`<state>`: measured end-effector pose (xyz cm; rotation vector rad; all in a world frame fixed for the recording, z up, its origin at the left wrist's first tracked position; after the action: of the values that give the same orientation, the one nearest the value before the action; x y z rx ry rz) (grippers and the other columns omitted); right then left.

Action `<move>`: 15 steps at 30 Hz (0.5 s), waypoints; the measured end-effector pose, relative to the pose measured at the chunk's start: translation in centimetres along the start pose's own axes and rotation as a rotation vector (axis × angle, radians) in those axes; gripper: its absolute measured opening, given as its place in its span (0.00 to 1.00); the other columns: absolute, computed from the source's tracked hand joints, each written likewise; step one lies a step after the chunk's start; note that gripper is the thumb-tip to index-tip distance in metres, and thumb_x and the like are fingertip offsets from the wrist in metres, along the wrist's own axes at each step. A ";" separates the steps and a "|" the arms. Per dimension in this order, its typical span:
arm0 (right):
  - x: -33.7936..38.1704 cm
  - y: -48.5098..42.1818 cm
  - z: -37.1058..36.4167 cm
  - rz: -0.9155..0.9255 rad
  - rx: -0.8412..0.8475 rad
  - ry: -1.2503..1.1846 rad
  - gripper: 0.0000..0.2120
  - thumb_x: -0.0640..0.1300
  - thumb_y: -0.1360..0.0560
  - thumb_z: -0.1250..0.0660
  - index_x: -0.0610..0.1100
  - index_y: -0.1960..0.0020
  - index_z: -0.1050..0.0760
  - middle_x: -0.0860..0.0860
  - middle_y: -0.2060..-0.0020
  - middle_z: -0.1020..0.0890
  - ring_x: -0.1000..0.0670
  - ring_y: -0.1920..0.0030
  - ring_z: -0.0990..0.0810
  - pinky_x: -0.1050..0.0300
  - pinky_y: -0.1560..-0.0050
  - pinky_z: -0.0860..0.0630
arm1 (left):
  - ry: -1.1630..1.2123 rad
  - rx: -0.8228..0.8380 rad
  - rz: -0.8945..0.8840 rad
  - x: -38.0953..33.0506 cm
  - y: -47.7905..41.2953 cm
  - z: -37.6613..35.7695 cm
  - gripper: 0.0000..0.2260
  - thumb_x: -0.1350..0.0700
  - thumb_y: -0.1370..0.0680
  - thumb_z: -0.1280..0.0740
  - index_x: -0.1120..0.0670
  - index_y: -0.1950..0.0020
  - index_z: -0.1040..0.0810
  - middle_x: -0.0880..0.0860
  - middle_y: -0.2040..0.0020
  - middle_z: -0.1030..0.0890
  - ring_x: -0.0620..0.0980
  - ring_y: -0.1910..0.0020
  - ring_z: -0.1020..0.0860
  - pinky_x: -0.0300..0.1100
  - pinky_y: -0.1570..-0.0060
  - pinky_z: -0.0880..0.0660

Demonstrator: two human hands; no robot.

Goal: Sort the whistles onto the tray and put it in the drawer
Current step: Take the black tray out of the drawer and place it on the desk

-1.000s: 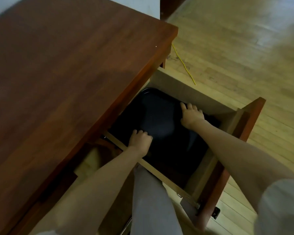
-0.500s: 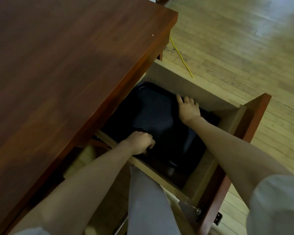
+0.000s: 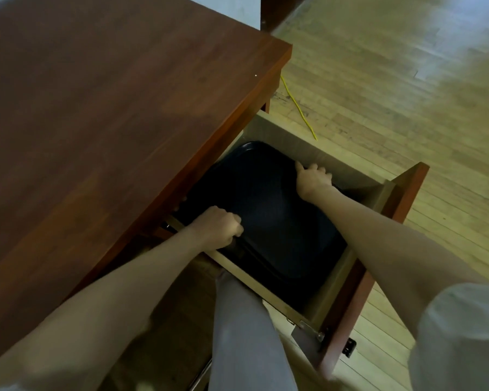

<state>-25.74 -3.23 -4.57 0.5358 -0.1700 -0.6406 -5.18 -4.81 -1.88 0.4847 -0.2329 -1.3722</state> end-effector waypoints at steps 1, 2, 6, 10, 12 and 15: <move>-0.1 0.5 0.3 -0.008 0.000 -0.021 0.30 0.38 0.22 0.42 0.45 0.23 0.49 0.36 0.32 0.36 0.35 0.33 0.35 0.39 0.35 0.35 | -0.012 -0.011 -0.002 -0.1 0.6 0.1 0.14 0.58 0.21 0.41 0.53 0.36 0.24 0.50 0.40 0.23 0.51 0.47 0.22 0.44 0.50 0.29; -0.1 1.0 0.7 -0.015 -0.002 -0.046 0.29 0.36 0.22 0.42 0.44 0.24 0.47 0.36 0.32 0.35 0.35 0.33 0.35 0.39 0.35 0.34 | -0.026 -0.015 0.001 -0.3 1.1 0.2 0.14 0.58 0.20 0.42 0.53 0.36 0.24 0.50 0.41 0.23 0.51 0.48 0.22 0.43 0.52 0.30; -0.7 3.3 1.9 -0.030 -0.037 -0.106 0.24 0.33 0.22 0.43 0.41 0.27 0.40 0.36 0.32 0.36 0.35 0.33 0.36 0.39 0.35 0.35 | -0.091 -0.127 0.002 -1.5 3.8 1.5 0.08 0.59 0.24 0.36 0.53 0.47 0.20 0.50 0.53 0.21 0.48 0.63 0.21 0.38 0.70 0.38; -1.9 6.1 2.9 -0.060 -0.095 -0.142 0.22 0.34 0.22 0.44 0.41 0.28 0.36 0.36 0.34 0.34 0.35 0.34 0.36 0.40 0.35 0.35 | -0.080 -0.206 0.011 -2.6 6.1 2.3 0.06 0.59 0.24 0.35 0.54 0.48 0.21 0.50 0.53 0.21 0.47 0.66 0.22 0.37 0.72 0.34; -2.4 7.5 3.4 -0.060 -0.128 -0.161 0.21 0.34 0.22 0.45 0.41 0.29 0.36 0.36 0.34 0.34 0.34 0.34 0.36 0.39 0.36 0.35 | -0.048 -0.276 0.027 -3.1 7.2 3.1 0.07 0.58 0.23 0.36 0.53 0.46 0.22 0.49 0.51 0.22 0.46 0.63 0.21 0.38 0.68 0.27; -3.1 9.7 4.6 -0.074 -0.193 -0.214 0.21 0.34 0.22 0.46 0.42 0.30 0.35 0.35 0.34 0.34 0.34 0.33 0.37 0.38 0.35 0.37 | -0.002 -0.400 -0.023 -4.5 9.0 4.5 0.06 0.58 0.27 0.30 0.51 0.51 0.20 0.48 0.56 0.21 0.44 0.62 0.21 0.37 0.64 0.22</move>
<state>-24.54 3.20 4.45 0.2878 -0.2871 -0.7772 -0.06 -0.23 6.76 0.1524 0.0477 -1.3989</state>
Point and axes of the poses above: each hand's wrist, its own y-axis away from the middle knuckle, its own z-axis out of the back of the hand, x = y × z, the point moved 8 cm from there along -y, towards the middle knuckle
